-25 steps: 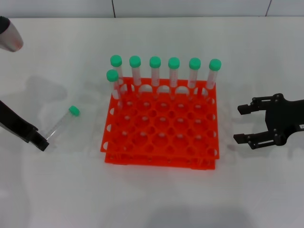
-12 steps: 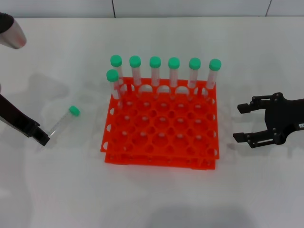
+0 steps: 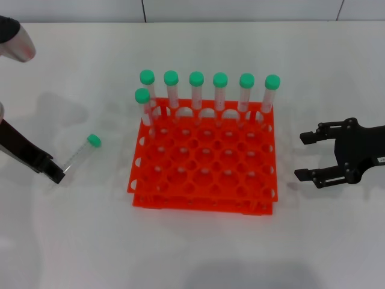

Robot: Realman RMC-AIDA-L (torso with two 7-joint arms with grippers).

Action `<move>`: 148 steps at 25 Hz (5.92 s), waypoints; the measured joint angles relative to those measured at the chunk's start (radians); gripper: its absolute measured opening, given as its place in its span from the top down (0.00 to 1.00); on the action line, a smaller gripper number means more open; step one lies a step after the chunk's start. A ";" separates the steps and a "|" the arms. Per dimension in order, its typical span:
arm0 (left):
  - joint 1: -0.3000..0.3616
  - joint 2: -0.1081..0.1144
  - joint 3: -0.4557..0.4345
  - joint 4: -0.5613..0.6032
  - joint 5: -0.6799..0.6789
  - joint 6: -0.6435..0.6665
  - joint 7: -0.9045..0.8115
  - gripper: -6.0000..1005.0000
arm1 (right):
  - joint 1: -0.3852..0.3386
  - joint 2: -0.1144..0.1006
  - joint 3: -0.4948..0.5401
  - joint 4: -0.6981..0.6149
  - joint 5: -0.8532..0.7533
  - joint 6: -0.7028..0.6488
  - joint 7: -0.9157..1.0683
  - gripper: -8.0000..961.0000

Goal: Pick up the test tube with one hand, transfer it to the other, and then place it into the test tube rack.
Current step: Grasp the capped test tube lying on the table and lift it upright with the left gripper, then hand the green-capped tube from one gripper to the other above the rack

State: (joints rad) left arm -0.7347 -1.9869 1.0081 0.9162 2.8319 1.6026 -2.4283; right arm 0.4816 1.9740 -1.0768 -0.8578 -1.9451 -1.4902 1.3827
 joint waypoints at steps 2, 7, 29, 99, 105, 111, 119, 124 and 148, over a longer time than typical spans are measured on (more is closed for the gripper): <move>-0.001 -0.003 0.004 0.000 0.000 -0.001 0.000 0.50 | 0.000 0.000 0.000 0.001 0.000 0.000 0.000 0.19; -0.002 -0.008 0.022 -0.003 0.000 -0.003 0.000 0.50 | 0.000 0.002 0.000 0.002 0.000 0.000 -0.001 0.19; -0.012 -0.009 0.050 -0.043 0.000 -0.031 -0.020 0.69 | -0.002 0.009 0.000 0.002 -0.007 -0.003 0.000 0.19; 0.110 0.039 -0.079 -0.185 -1.084 -0.052 0.775 0.81 | -0.014 0.040 0.001 0.012 0.058 -0.001 -0.029 0.20; 0.072 0.024 -0.078 -0.148 -0.897 -0.036 0.738 0.81 | -0.014 0.040 0.001 0.017 0.063 -0.001 -0.041 0.20; 0.043 0.000 -0.076 -0.164 -0.827 -0.039 0.775 0.80 | 0.000 0.040 0.000 0.038 0.073 -0.001 -0.060 0.20; 0.047 -0.029 -0.076 -0.169 -0.824 -0.036 0.868 0.80 | -0.006 0.040 0.004 0.045 0.088 0.001 -0.074 0.20; 0.055 -0.038 -0.082 -0.170 -0.837 -0.034 0.903 0.80 | -0.008 0.040 0.011 0.048 0.098 0.002 -0.076 0.20; 0.065 -0.035 -0.069 -0.172 -0.828 -0.039 0.924 0.80 | 0.052 0.032 0.146 0.031 0.154 -0.008 0.092 0.20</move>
State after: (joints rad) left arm -0.6698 -2.0218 0.9388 0.7439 2.0035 1.5631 -1.5041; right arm 0.5340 2.0062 -0.9312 -0.8268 -1.7915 -1.4985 1.4746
